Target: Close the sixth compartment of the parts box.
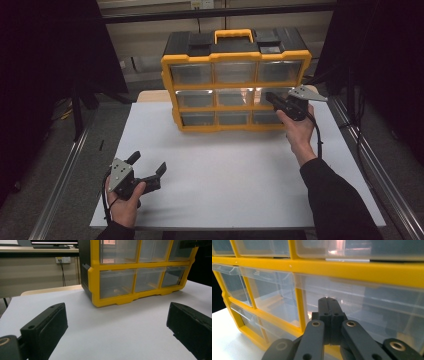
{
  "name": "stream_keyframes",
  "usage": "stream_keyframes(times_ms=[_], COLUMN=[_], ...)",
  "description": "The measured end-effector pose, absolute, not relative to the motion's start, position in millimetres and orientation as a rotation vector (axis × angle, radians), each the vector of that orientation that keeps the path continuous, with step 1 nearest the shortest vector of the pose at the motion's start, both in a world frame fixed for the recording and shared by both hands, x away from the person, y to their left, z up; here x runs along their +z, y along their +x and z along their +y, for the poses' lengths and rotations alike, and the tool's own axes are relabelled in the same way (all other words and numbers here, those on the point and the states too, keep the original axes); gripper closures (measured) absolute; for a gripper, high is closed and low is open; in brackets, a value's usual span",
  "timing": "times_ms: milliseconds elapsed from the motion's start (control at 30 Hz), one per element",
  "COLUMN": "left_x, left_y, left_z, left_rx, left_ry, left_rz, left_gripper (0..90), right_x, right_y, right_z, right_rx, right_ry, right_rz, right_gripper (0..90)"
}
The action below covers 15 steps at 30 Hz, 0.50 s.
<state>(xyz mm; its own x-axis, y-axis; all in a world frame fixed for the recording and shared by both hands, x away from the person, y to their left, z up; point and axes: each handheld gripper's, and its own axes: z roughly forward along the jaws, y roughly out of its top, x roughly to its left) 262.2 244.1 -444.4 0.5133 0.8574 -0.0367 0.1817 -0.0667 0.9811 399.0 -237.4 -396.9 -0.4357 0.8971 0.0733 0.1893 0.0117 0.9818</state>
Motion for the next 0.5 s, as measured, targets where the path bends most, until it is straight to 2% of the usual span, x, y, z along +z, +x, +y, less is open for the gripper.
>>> stream_keyframes(times_ms=[300,500], left_x=[-444.5,-445.0], left_y=[262.5,262.6], left_z=[243.5,244.1], left_rx=[0.708,0.713], left_ry=[1.564,1.564], left_rz=[0.921,0.926], left_gripper=[3.3,3.3], right_x=[-397.9,-403.4], right_y=[397.5,394.2], right_z=[-239.1,-238.2], right_rx=[1.483,1.507], right_ry=[1.138,1.147], right_rz=[1.673,1.687], right_gripper=[90.0,85.6])
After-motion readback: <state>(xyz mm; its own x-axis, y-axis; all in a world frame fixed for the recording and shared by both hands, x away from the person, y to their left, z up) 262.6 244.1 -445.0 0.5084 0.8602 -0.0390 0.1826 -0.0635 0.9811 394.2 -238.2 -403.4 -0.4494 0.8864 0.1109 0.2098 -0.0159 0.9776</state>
